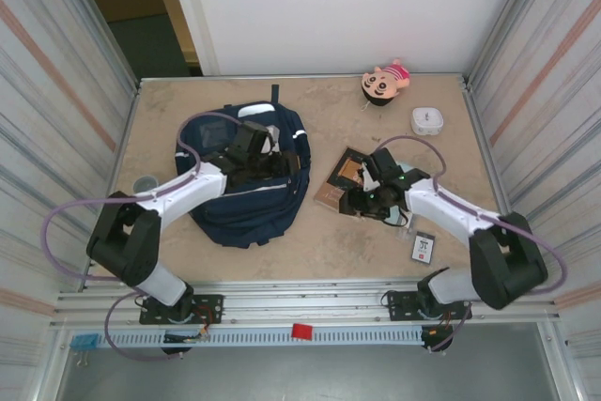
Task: Pack books, pencil case, and school supplies into a backpack
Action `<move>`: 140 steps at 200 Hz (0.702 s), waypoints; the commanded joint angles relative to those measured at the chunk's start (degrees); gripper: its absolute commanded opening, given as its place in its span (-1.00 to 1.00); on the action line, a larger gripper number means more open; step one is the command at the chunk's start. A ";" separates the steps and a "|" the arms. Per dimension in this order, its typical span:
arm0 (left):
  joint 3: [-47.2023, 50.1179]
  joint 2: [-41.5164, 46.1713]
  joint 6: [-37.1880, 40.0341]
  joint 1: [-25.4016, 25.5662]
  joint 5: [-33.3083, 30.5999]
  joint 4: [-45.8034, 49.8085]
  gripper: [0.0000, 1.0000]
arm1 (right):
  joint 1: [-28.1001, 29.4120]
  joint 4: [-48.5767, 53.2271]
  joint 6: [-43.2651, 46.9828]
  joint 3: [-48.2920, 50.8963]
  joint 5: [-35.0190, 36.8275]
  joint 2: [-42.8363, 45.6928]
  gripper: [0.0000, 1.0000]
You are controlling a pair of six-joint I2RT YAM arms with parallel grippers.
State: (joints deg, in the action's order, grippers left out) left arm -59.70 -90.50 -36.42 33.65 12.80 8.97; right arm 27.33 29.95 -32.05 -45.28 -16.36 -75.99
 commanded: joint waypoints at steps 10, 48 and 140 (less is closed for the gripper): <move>-6.27 -6.13 0.68 3.00 1.57 -1.08 0.16 | -6.48 3.25 -6.84 -2.02 -3.91 3.82 0.25; -13.14 -15.28 2.53 4.76 1.25 1.91 0.11 | -9.73 6.78 -7.47 -4.39 -2.64 -2.06 0.22; -19.54 -25.28 3.37 6.34 2.93 2.79 0.10 | -9.08 4.49 -7.65 -5.54 -2.11 -12.39 0.17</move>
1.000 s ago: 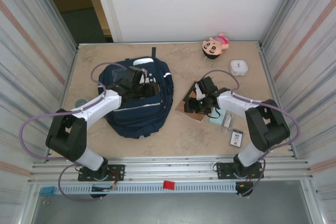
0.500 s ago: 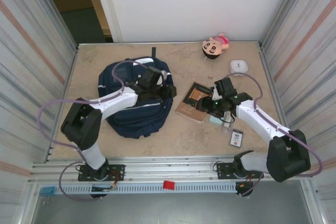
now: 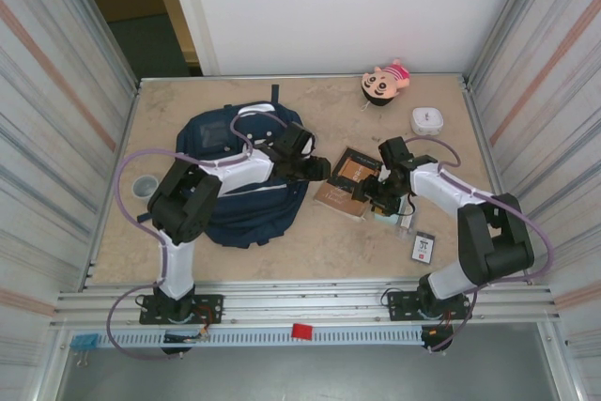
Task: Pack books, pencil case, and school supplies into a backpack
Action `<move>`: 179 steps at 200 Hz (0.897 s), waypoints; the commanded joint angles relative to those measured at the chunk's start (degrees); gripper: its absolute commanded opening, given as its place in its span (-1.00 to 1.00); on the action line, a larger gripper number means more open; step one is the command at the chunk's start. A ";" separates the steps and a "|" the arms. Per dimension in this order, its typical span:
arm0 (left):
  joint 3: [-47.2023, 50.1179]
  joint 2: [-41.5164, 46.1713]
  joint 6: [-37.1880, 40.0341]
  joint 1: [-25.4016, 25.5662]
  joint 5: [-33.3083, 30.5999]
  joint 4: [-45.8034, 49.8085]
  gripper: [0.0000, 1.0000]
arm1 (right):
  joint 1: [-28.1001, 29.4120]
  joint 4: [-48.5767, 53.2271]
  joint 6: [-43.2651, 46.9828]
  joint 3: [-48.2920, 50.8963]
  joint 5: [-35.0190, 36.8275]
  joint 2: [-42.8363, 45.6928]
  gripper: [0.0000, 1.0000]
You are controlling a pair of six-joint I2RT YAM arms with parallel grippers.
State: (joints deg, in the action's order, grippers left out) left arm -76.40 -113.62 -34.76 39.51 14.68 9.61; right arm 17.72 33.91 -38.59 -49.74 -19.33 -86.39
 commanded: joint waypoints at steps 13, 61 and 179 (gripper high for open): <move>-3.16 -3.27 1.89 0.48 1.62 2.15 0.10 | 1.02 -0.12 -0.97 -0.78 0.87 -3.08 0.15; -3.48 -7.83 2.45 0.48 3.93 2.31 0.09 | 2.21 -0.24 -0.33 -0.09 1.97 -5.34 -0.10; 5.51 3.41 -0.28 1.21 27.97 -8.78 0.06 | 3.31 -0.86 0.10 0.38 0.79 -5.55 -0.43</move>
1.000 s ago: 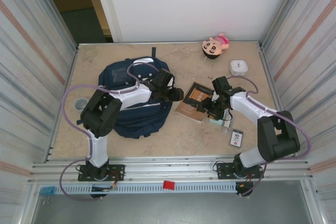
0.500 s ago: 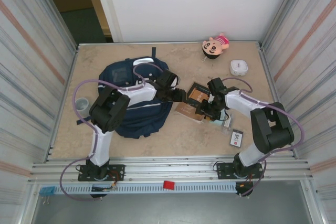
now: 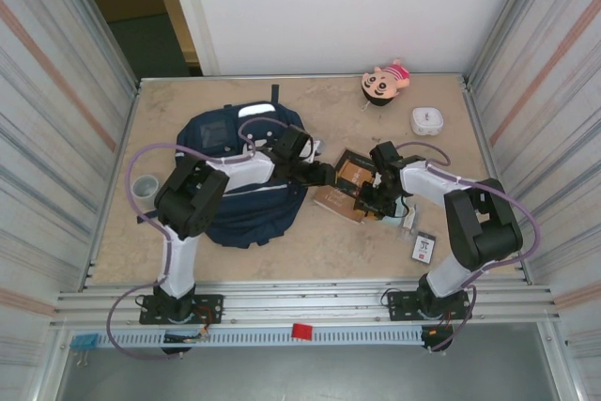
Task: Pack books, pencil case, and school supplies into a backpack
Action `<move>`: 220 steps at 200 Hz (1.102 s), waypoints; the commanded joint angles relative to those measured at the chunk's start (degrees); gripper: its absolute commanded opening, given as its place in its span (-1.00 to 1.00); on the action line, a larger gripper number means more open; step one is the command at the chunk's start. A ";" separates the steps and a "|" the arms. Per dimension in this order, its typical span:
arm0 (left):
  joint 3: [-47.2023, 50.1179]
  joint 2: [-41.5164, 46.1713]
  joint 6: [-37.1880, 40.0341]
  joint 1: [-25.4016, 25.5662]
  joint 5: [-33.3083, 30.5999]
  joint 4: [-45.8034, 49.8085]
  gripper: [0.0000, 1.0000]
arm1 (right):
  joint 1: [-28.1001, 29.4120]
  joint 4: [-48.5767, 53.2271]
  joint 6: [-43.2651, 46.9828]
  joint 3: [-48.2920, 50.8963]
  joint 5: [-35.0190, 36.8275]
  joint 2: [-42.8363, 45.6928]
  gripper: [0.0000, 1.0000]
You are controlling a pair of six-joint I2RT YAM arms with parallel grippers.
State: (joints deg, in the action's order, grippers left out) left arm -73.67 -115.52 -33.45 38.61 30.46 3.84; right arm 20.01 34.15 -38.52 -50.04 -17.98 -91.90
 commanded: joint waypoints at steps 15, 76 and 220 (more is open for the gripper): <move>4.30 5.83 -3.16 2.17 13.84 -4.94 0.08 | 1.33 -1.29 -0.06 0.83 -0.84 -0.07 -0.43; 8.44 1.74 -8.90 2.13 12.30 -13.67 0.08 | 2.10 -4.62 -1.53 1.71 -4.01 1.03 -0.46; 22.47 13.85 -17.72 2.26 9.54 -20.83 0.07 | 6.27 -4.22 -0.54 0.08 -4.52 -1.15 -0.62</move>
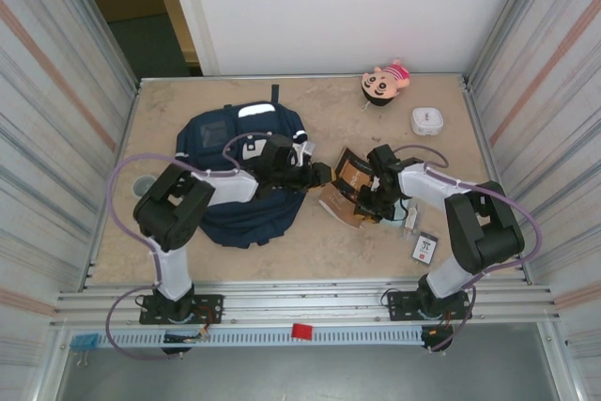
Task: Pack books, pencil case, and school supplies into a backpack
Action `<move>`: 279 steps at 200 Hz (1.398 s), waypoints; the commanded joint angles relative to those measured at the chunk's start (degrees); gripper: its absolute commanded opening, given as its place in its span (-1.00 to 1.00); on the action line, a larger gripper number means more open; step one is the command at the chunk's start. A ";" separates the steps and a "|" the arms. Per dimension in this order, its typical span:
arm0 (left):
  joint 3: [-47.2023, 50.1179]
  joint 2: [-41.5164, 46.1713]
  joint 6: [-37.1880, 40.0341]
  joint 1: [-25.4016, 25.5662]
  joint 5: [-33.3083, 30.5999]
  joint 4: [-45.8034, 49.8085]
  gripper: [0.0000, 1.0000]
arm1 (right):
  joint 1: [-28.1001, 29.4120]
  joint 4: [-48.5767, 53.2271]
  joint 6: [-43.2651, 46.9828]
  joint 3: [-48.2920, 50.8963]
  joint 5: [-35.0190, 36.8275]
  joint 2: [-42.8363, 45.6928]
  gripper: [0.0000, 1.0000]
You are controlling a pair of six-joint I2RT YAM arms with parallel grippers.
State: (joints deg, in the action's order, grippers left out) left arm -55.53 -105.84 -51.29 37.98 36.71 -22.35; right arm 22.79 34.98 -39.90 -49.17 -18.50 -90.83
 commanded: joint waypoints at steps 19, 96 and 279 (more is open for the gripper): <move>7.75 5.50 0.04 2.89 1.88 6.15 0.07 | 4.88 -5.40 0.92 -1.57 -4.44 -3.34 -0.62; 6.62 6.04 4.17 2.97 -6.52 18.83 -0.07 | 7.18 -5.02 1.32 -3.25 -3.99 -6.51 -0.69; 9.46 41.52 22.25 4.74 -18.64 -5.44 -0.99 | -2.00 -25.75 7.08 3.21 -1.89 46.55 0.99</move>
State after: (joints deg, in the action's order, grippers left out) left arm -45.08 -67.64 -34.28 42.41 16.86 -17.82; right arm 22.57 19.05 -35.05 -48.90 -13.28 -46.78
